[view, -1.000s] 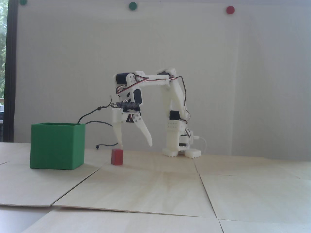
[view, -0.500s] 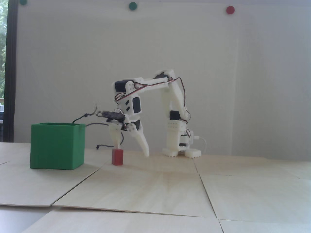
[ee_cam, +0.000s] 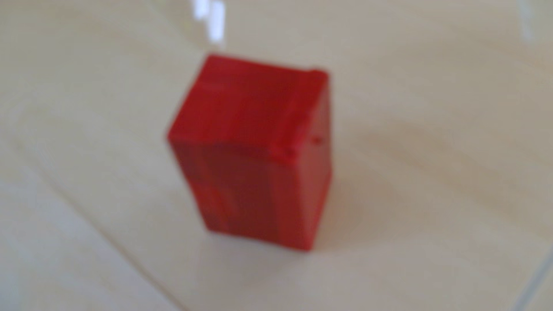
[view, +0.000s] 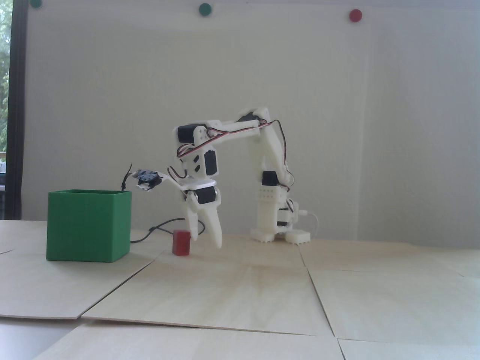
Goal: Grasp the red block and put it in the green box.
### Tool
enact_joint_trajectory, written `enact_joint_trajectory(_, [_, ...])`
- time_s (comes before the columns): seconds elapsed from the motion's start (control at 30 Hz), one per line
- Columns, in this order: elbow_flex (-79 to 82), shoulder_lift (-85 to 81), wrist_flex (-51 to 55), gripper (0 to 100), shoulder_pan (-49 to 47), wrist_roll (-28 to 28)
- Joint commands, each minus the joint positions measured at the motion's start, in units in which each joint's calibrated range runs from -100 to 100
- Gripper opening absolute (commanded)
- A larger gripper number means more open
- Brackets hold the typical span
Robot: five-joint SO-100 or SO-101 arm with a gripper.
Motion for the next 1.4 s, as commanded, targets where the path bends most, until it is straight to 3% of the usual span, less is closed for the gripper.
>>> enact_joint_trajectory(0.0, [-0.57,-1.61,-2.25,27,0.33,-8.25])
enact_joint_trajectory(0.1, [-0.3,-1.61,-4.1,22,0.17,-11.32])
enact_joint_trajectory(0.37, [0.23,-3.43,-2.16,21,2.74,-9.08])
enact_joint_trajectory(0.73, [13.9,-13.22,-2.67,21,2.26,-9.08])
enact_joint_trajectory(0.8, [13.9,-12.58,-2.84,17,2.42,-9.08])
enact_joint_trajectory(0.9, [13.37,-11.56,-4.27,0,2.74,-9.08])
enact_joint_trajectory(1.07, [10.44,-9.58,-4.61,13,2.82,-8.61])
enact_joint_trajectory(1.27, [3.87,-6.82,-4.61,41,5.72,-0.54])
enact_joint_trajectory(1.37, [0.85,-5.16,-4.19,48,5.8,0.55])
